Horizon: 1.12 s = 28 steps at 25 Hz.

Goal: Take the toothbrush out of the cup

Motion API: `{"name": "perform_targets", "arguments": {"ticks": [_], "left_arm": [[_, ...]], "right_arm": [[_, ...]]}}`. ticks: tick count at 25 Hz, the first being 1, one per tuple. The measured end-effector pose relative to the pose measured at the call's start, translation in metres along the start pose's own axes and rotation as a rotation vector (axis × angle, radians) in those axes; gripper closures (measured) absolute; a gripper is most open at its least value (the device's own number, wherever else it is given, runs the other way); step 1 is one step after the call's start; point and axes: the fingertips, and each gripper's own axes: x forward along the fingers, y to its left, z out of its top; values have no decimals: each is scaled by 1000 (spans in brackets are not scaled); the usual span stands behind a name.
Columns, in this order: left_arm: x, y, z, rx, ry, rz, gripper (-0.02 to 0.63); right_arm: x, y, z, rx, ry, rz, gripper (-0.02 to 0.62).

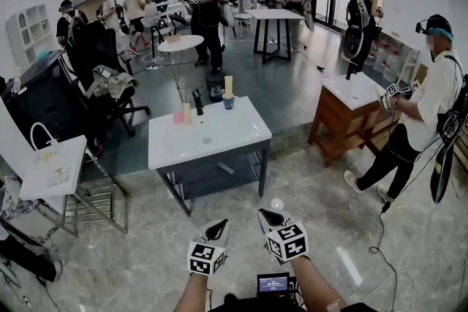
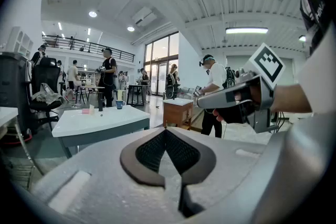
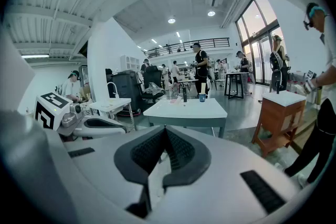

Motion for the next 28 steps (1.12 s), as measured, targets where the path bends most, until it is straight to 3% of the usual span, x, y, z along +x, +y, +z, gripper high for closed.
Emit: {"name": "perform_targets", "arguments": {"ticks": [21,28], "left_arm": [[-2,-14,0,1,19,-10,597],[13,-27,-10,23,48,-16,597]], "right_arm": [[-7,10,0,25,7,55,586],[-11,-8,-14,36,18,59,586]]}}
